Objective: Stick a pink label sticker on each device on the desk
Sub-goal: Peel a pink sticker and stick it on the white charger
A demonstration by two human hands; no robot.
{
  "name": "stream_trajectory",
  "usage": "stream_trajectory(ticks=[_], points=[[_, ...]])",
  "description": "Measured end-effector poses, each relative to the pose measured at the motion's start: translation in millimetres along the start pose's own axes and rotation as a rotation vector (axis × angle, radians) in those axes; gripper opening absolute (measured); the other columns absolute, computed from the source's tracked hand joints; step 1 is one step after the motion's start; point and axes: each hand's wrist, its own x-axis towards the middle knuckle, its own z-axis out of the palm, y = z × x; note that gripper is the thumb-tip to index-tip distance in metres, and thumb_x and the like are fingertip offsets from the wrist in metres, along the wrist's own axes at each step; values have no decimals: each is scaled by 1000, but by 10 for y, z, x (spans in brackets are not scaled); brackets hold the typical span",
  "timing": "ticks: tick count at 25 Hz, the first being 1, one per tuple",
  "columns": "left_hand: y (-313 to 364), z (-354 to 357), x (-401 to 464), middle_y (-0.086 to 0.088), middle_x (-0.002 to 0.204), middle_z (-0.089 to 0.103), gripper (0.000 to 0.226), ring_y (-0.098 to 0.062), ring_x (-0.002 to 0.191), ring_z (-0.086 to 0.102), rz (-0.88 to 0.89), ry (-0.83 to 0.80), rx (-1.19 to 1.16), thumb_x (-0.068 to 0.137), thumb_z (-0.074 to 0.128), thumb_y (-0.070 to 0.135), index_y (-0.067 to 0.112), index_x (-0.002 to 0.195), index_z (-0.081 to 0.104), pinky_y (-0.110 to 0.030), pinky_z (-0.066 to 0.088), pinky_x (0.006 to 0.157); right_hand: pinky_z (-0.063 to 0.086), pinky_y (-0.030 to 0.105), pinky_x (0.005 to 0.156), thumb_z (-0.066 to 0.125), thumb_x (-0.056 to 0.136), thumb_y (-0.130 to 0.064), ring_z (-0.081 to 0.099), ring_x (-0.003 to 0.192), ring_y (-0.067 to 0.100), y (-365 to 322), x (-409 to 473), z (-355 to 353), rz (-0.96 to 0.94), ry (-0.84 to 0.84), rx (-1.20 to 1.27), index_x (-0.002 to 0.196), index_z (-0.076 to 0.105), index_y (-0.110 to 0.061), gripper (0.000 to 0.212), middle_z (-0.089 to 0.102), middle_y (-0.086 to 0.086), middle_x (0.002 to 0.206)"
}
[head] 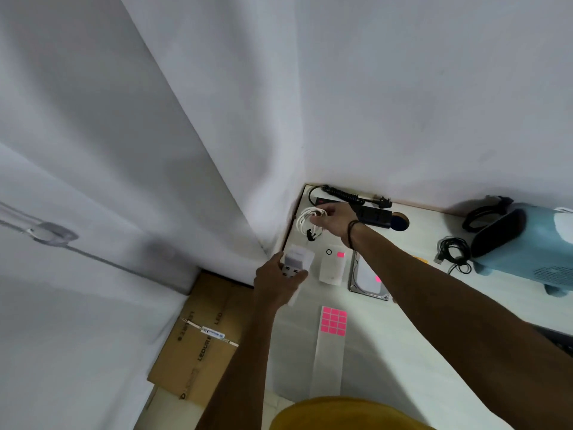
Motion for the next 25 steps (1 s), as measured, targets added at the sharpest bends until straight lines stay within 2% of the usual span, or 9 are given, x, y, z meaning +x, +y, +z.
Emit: stream_trajectory(ticks=[3,6,9,12,19,23,25], points=[[-23,208,302,-2,116,72,63,-22,102,69,-31,45,89,70,81,52,18,120,64,-43,60,88,52,24,85,83,75,-17,66,94,14,-33,315,40,-32,-43,-273,111,74,-14,37,72,2,99],[-44,431,510,-3,116,69,64,-23,106,66,-76,70,118,70,82,49,14,118,62,-38,59,86,51,25,92,83,75,-19,66,108,20,37,603,101,-32,-73,-451,118,71,-13,45,71,7,114],[-122,604,654,-3,117,69,63,-23,107,68,-133,85,119,68,84,45,13,118,62,-35,59,79,48,23,89,83,76,-23,64,111,23,225,864,193,37,-88,-523,122,67,-13,50,67,10,121],[-253,697,752,-5,117,71,62,-24,107,70,-169,90,122,67,84,42,13,117,62,-34,61,77,51,27,92,81,78,-23,65,109,24,390,1012,313,92,-97,-517,126,65,-12,52,64,14,126],[-290,722,828,-9,124,64,78,-28,114,65,-183,45,171,68,87,43,12,129,51,-44,60,86,44,31,106,73,86,-25,55,127,26,434,1007,371,32,-79,-557,136,57,-10,55,56,12,139],[-230,676,782,-15,138,55,93,-34,126,57,-137,-3,245,74,84,43,7,146,36,-47,54,97,45,31,104,70,88,-22,57,123,26,348,776,232,-81,-48,-585,132,60,-13,46,58,11,136],[-122,621,688,-15,145,49,88,-33,132,51,-74,9,286,82,77,42,7,150,32,-46,50,103,48,30,99,69,88,-19,61,115,24,319,546,188,-163,-7,-560,125,65,-13,38,64,8,129]])
